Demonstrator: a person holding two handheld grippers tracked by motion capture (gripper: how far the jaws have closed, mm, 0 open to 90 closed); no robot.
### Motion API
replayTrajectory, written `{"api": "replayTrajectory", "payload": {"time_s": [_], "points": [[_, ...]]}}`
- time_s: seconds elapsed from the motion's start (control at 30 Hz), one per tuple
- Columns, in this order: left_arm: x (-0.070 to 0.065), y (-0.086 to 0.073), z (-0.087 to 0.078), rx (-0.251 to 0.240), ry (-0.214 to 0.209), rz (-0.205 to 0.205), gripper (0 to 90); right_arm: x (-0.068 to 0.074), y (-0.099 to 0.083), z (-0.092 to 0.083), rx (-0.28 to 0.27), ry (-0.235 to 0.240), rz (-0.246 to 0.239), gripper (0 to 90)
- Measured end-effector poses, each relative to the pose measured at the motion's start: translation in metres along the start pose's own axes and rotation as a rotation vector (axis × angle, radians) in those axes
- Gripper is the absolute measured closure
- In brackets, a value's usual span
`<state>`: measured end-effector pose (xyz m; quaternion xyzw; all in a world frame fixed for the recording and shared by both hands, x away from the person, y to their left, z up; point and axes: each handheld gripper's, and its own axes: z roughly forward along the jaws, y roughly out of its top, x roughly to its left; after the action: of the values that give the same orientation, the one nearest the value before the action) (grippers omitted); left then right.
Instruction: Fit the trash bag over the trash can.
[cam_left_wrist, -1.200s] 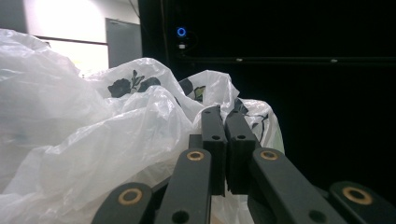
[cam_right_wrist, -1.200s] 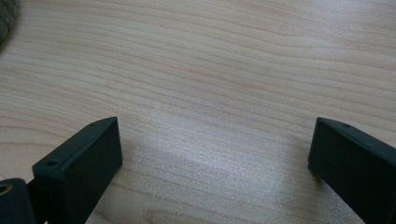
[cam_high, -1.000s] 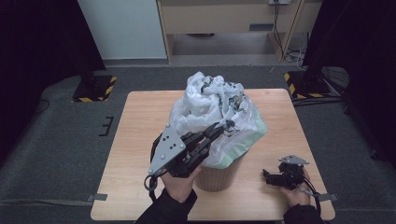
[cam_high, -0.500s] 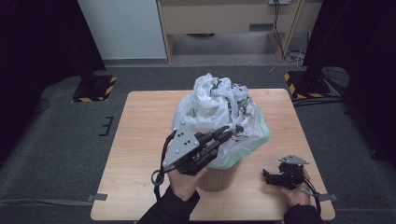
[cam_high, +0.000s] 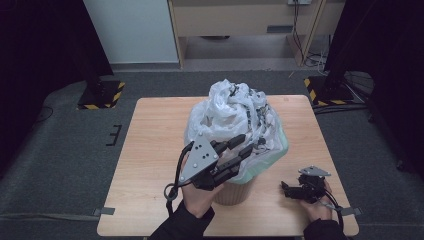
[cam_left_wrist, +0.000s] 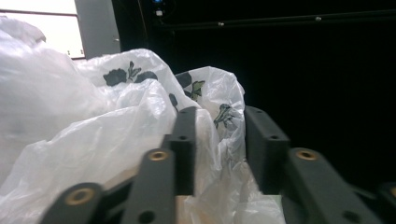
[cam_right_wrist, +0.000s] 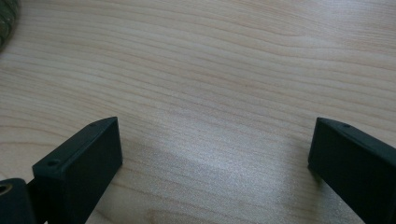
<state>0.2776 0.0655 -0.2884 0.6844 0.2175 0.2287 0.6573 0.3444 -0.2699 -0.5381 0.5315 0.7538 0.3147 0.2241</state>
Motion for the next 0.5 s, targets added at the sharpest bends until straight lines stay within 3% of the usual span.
{"api": "replayTrajectory", "payload": {"time_s": [0.07,0.17,0.23,0.4,0.5], "points": [[-0.0008,0.0001,0.0003,-0.020,0.007,0.002,54.1,0.0000,0.0000,0.0000,0.000,-0.002,0.000,2.7],[-0.0015,0.0006,0.0001,-0.033,0.014,0.010,47.2,0.0000,0.0000,0.0000,0.000,-0.002,-0.001,2.7],[-0.0019,0.0004,0.0008,-0.025,0.000,0.011,46.4,-0.0001,0.0000,0.0000,0.000,-0.002,-0.001,2.8],[-0.0043,-0.0006,-0.0015,-0.038,0.017,0.018,39.6,0.0000,0.0000,0.0000,0.000,-0.002,-0.001,2.7],[-0.0035,-0.0006,-0.0060,-0.049,0.014,0.001,37.5,0.0000,0.0000,0.0000,0.000,-0.002,0.000,2.8]]}}
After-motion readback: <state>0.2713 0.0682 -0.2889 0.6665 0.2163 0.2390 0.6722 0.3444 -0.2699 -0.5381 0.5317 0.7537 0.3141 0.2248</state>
